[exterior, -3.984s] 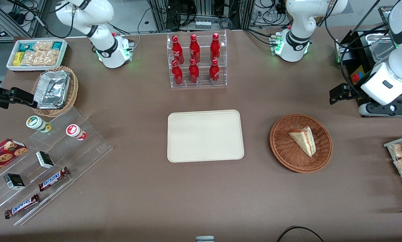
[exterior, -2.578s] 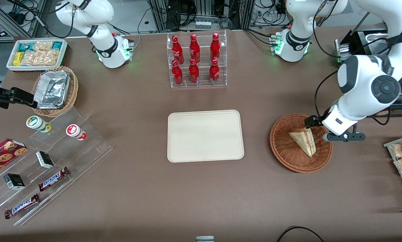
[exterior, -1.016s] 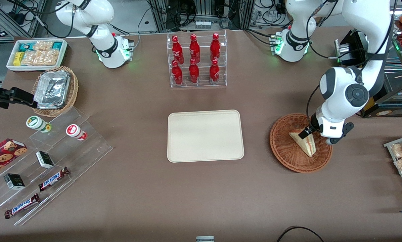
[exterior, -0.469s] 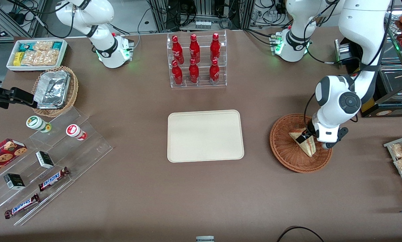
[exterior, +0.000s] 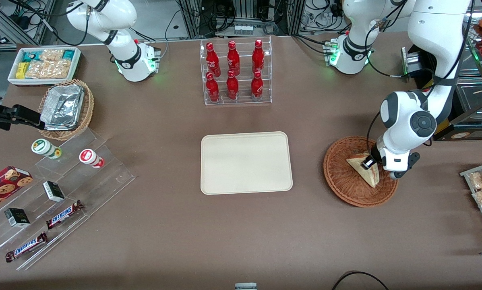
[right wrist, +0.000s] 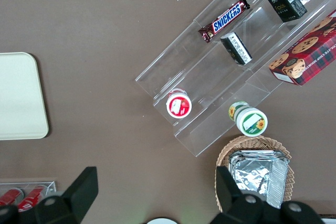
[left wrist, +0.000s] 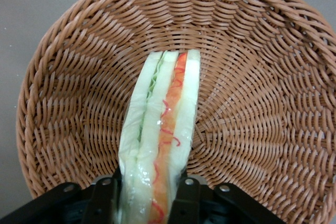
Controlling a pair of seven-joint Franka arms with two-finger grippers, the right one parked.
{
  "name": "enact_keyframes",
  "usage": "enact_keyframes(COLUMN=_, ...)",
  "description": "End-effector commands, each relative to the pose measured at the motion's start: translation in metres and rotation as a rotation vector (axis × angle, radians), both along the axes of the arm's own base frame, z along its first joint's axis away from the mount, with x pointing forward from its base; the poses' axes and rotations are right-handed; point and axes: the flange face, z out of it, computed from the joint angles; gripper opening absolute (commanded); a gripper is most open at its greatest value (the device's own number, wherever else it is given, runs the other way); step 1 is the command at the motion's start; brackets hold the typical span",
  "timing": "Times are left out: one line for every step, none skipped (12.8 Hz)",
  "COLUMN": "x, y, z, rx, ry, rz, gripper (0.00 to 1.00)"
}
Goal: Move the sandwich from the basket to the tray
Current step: 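Lower the open left gripper onto the sandwich and close on it, then lift the sandwich out of the basket and carry it toward the tray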
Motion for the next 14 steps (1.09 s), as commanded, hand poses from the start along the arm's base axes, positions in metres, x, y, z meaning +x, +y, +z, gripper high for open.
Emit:
enact_keyframes(x=0.007, y=-0.003, z=0.02, rx=-0.007, ry=0.01, rz=0.011, gripper=0.0)
enact_keyframes(x=0.017, y=-0.006, z=0.032, rx=-0.005, ry=0.033, rz=-0.002, gripper=0.0)
enact_keyframes(x=0.024, y=-0.01, z=0.045, rx=-0.005, ry=0.056, rz=-0.013, gripper=0.0)
enact_keyframes(x=0.032, y=-0.013, z=0.058, rx=-0.004, ry=0.074, rz=-0.025, gripper=0.0)
enact_keyframes(x=0.038, y=-0.017, z=0.068, rx=-0.001, ry=0.087, rz=-0.038, gripper=0.0)
enact_keyframes(x=0.042, y=-0.03, z=0.07, rx=-0.003, ry=0.096, rz=-0.086, gripper=0.0)
enact_keyframes(x=0.045, y=-0.037, z=0.075, rx=-0.006, ry=0.094, rz=-0.131, gripper=0.0)
enact_keyframes(x=0.046, y=-0.046, z=0.079, rx=-0.008, ry=0.086, rz=-0.172, gripper=0.0)
enact_keyframes(x=0.047, y=-0.06, z=0.082, rx=-0.01, ry=0.076, rz=-0.222, gripper=0.0)
enact_keyframes(x=0.05, y=-0.083, z=0.081, rx=-0.011, ry=0.074, rz=-0.276, gripper=0.0)
enact_keyframes(x=0.053, y=-0.103, z=0.079, rx=-0.009, ry=0.085, rz=-0.309, gripper=0.0)
enact_keyframes(x=0.058, y=-0.115, z=0.083, rx=-0.01, ry=0.096, rz=-0.327, gripper=0.0)
enact_keyframes(x=0.061, y=-0.134, z=0.083, rx=-0.009, ry=0.113, rz=-0.356, gripper=0.0)
enact_keyframes(x=0.061, y=-0.161, z=0.085, rx=-0.008, ry=0.117, rz=-0.394, gripper=0.0)
